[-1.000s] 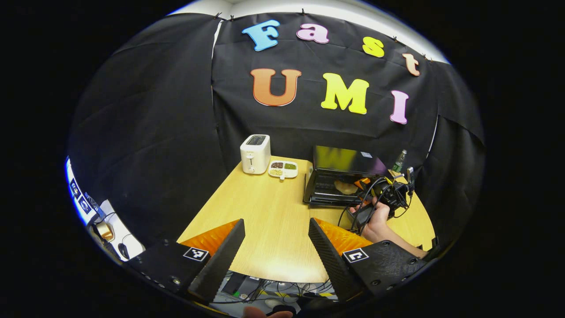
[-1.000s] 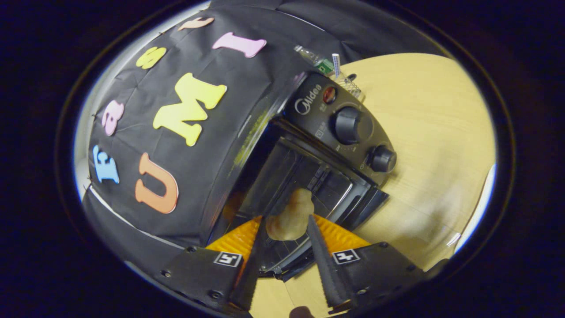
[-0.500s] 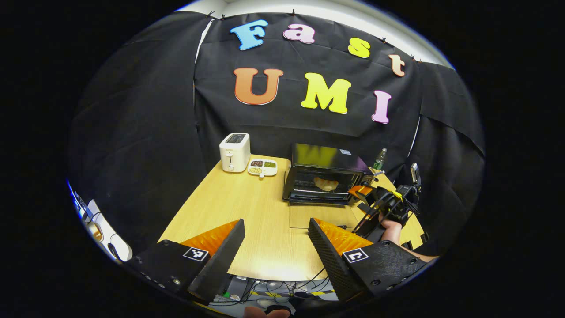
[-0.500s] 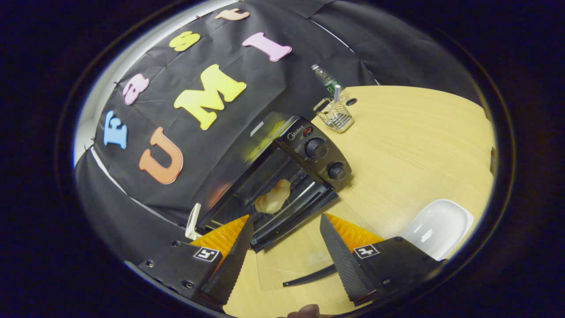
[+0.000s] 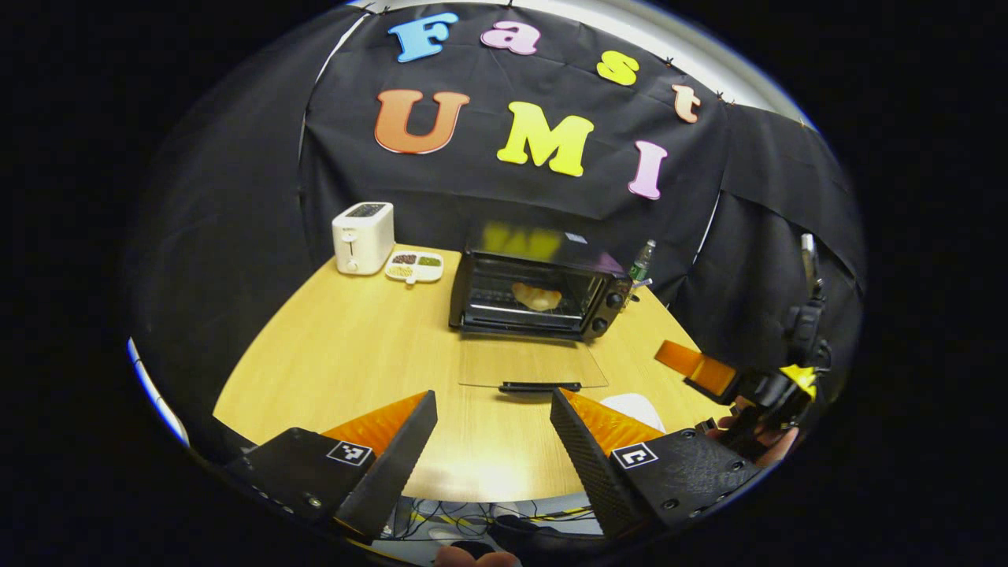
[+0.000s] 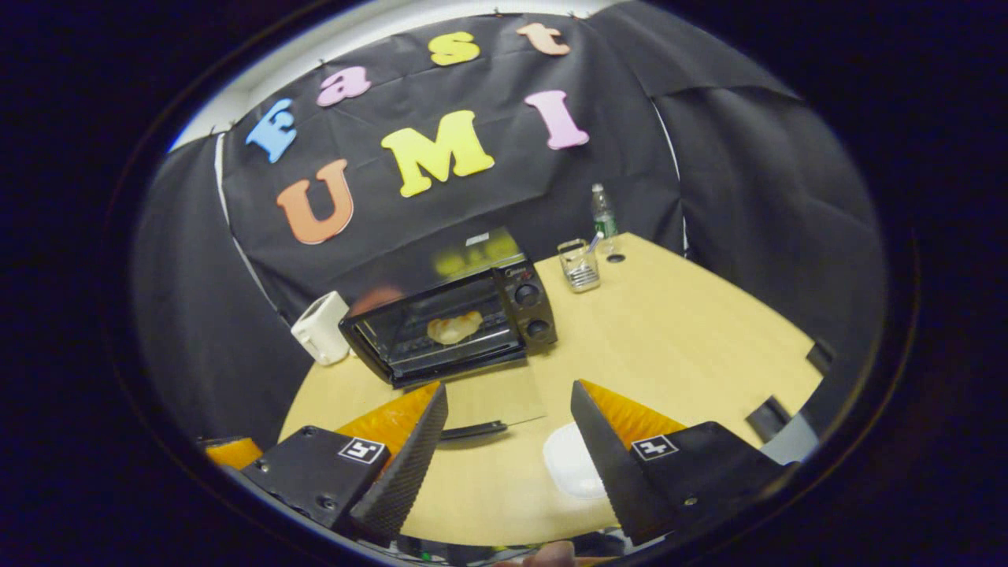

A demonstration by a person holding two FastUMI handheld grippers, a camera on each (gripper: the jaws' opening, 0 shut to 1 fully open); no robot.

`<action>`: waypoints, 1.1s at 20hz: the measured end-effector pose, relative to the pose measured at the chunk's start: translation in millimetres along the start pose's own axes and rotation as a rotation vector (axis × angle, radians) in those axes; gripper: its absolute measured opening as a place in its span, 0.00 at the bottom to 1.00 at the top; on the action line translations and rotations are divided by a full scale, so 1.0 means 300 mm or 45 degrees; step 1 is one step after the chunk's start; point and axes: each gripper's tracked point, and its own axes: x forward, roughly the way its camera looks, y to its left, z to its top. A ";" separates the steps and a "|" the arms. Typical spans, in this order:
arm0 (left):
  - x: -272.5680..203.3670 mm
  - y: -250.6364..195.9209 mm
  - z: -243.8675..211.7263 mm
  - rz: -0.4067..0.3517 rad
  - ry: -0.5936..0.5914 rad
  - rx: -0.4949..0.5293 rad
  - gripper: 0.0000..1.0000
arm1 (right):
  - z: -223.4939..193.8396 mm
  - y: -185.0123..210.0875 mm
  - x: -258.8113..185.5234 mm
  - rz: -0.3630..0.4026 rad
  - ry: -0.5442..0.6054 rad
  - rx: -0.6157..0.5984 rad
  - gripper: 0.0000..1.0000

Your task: Open the electric oven with the left hand, put the food in, and close the electric oven.

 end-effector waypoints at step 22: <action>0.629 -0.177 -0.368 0.092 0.173 0.026 0.95 | 0.015 -0.520 -0.120 -0.328 0.174 -0.237 0.97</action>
